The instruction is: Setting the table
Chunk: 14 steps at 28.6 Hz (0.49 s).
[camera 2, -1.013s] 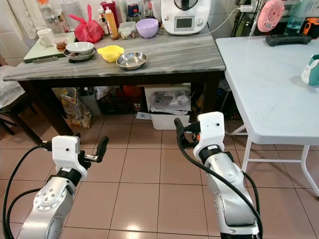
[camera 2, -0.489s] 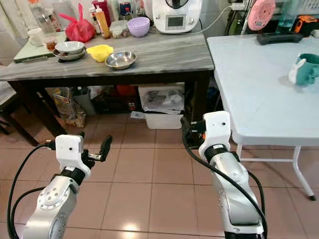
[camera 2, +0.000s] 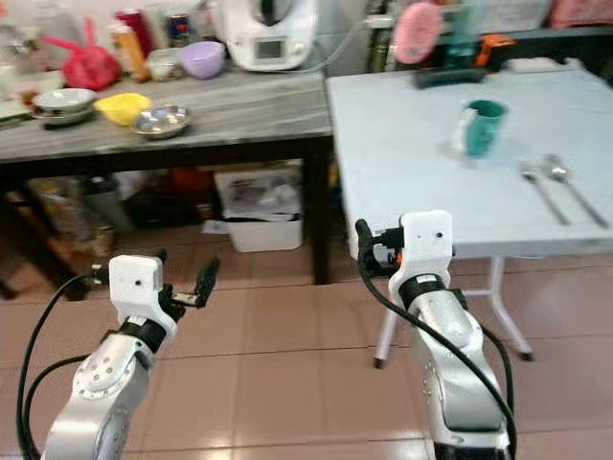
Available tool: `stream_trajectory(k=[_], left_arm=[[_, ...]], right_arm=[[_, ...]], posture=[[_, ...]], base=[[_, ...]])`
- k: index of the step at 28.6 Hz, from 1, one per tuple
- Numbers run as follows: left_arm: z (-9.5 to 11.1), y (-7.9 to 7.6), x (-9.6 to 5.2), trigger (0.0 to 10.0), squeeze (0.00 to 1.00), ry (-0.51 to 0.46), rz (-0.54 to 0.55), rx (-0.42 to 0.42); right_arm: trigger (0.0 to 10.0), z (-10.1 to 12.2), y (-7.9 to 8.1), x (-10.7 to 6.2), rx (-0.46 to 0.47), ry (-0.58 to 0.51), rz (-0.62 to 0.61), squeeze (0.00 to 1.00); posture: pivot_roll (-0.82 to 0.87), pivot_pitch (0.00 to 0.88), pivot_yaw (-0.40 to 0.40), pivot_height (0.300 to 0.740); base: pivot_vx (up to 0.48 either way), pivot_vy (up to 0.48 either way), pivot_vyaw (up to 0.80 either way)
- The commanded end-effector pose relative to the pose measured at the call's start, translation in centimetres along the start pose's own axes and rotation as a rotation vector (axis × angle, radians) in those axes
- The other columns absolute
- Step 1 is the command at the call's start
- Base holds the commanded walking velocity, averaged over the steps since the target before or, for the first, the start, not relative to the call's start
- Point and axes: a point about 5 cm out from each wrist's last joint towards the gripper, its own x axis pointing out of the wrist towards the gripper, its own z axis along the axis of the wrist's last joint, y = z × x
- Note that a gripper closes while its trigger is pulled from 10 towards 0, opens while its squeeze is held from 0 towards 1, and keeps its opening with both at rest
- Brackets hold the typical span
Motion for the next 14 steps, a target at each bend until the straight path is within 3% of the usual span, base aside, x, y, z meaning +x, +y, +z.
stream_trajectory(k=[1,14], left_arm=[[0.29,0.06,0.08,10.0,0.00,-0.009,0.001,-0.004],[1.21,0.38,0.35,10.0,0.00,-0.058,0.045,0.014]], right_arm=[[10.0,0.49,-0.16,0.12,-0.011,-0.017,-0.006,0.00],[10.0,0.98,-0.17,0.33,-0.026,-0.049,-0.009,0.00]], posture=[[-0.11,0.056,0.101,0.740],[-0.11,0.057,0.100,0.740]], base=[[0.000,-0.382,0.00],[0.000,-0.384,0.00]])
